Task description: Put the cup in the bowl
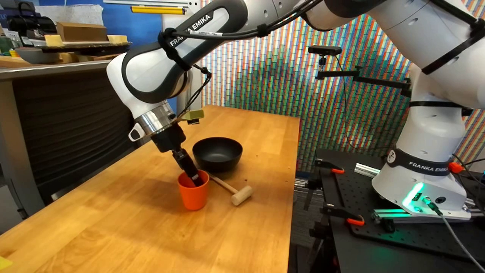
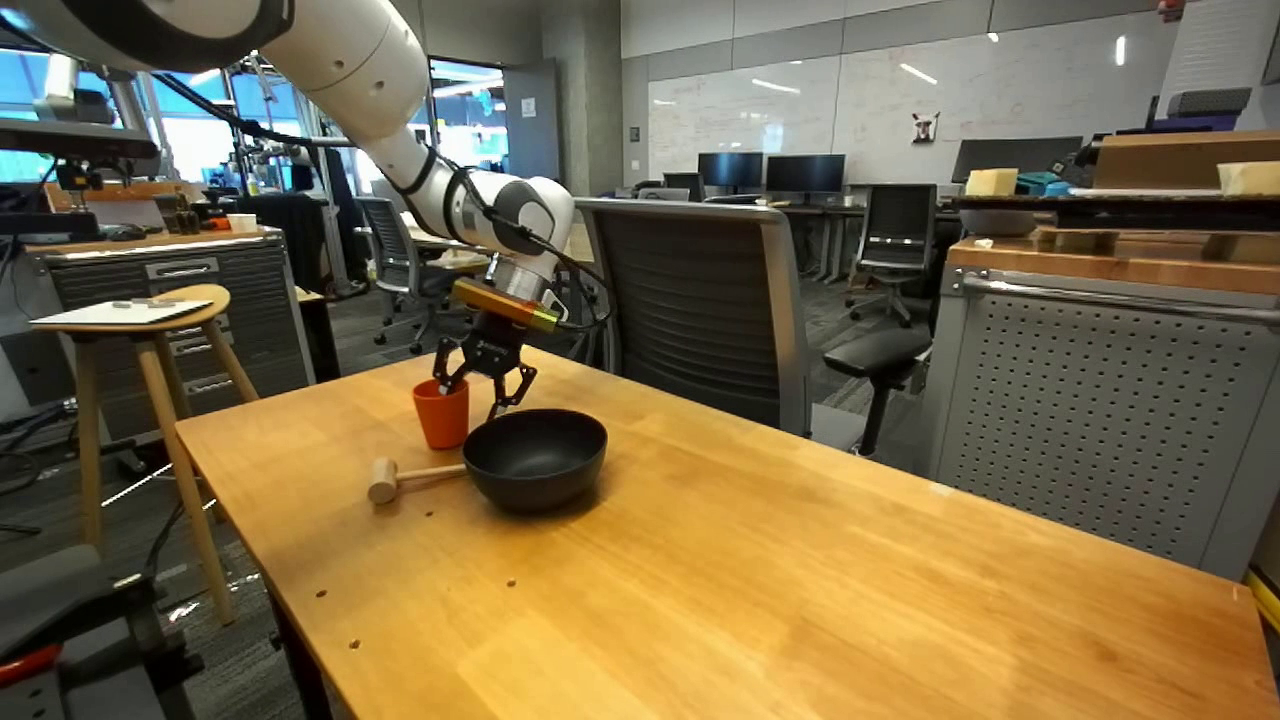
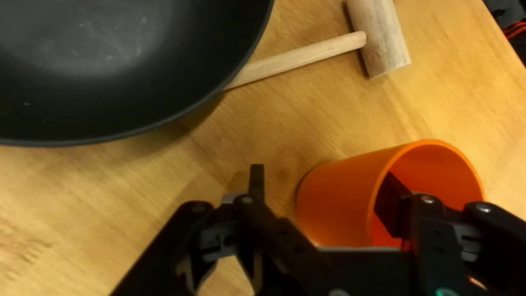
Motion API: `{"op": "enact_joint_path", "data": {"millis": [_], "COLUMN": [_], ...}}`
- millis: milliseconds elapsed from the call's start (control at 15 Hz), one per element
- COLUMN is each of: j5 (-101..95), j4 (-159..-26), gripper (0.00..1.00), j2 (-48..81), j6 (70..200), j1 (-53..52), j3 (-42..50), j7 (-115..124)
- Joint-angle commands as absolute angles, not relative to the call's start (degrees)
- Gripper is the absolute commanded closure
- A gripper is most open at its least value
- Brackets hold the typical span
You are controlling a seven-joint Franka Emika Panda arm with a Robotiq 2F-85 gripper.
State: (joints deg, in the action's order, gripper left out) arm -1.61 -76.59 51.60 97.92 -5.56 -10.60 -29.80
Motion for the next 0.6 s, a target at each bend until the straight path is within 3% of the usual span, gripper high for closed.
{"op": "enact_joint_path", "data": {"millis": [0,267,533], "j5": [-1.4,-1.4,-2.4], "j4": [-74.5,-74.7,-75.1], "gripper": [0.65,0.96,1.0], "j2": [52.3,51.9,50.0], "j6": [96.7,96.7,96.6], "j1": [-5.4,-5.3,-5.0], "j3": [-11.2,-11.2,-10.4], "j7": [-29.9,-30.0,-29.8]}}
